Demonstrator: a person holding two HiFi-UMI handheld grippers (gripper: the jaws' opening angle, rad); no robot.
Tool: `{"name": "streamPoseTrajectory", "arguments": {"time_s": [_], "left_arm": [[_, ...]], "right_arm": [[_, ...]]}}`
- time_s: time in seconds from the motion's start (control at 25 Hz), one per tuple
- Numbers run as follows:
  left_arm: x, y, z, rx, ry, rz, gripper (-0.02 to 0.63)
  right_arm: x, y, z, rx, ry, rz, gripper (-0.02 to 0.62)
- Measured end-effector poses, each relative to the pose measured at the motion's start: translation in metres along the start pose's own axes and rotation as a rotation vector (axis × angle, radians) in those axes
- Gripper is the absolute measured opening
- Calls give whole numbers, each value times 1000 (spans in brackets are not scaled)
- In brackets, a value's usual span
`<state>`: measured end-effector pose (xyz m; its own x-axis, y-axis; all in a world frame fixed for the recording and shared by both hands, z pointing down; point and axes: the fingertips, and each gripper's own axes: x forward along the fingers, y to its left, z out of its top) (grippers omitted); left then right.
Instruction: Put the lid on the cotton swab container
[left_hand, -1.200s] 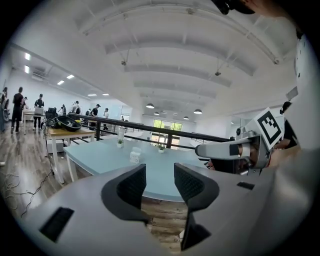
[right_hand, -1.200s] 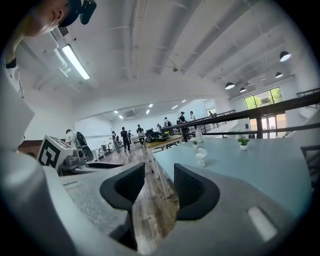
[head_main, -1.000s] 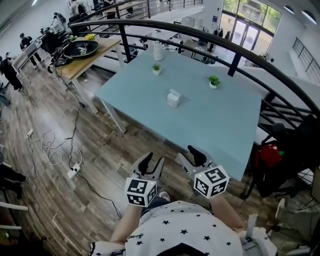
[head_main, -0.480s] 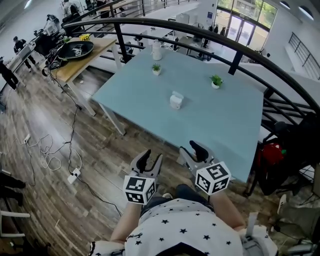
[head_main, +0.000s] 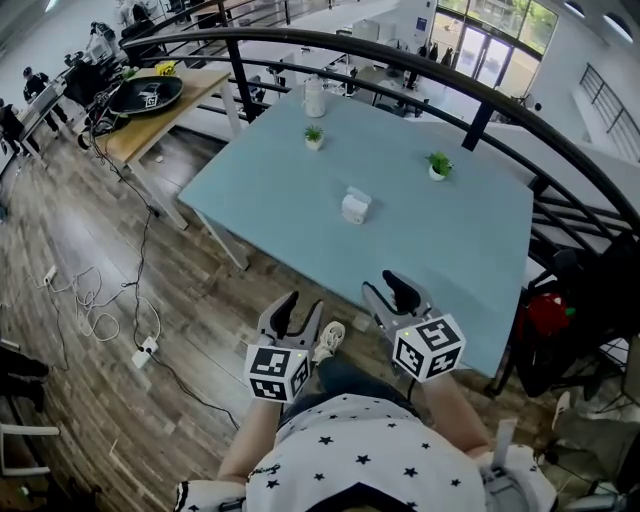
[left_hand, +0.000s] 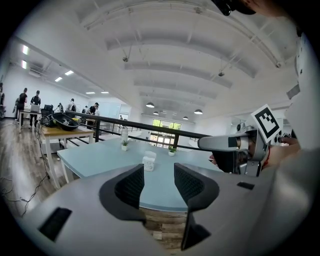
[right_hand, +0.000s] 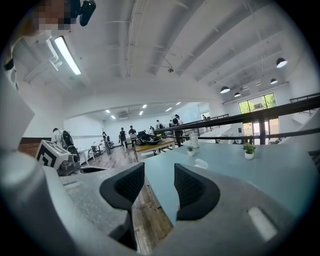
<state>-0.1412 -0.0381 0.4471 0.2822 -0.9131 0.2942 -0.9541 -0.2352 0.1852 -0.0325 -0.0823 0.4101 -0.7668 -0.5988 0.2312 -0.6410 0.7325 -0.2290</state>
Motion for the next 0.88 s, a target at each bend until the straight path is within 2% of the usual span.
{"name": "streamPoseTrajectory", "arguments": {"time_s": [0.52, 0.88], "left_arm": [[97, 49, 26, 32, 41, -57, 192], [168, 67, 27, 59, 109, -124, 213]], "right_arm": [[91, -75, 30, 42, -3, -69, 169], [141, -124, 39, 72, 20, -115, 169]]}}
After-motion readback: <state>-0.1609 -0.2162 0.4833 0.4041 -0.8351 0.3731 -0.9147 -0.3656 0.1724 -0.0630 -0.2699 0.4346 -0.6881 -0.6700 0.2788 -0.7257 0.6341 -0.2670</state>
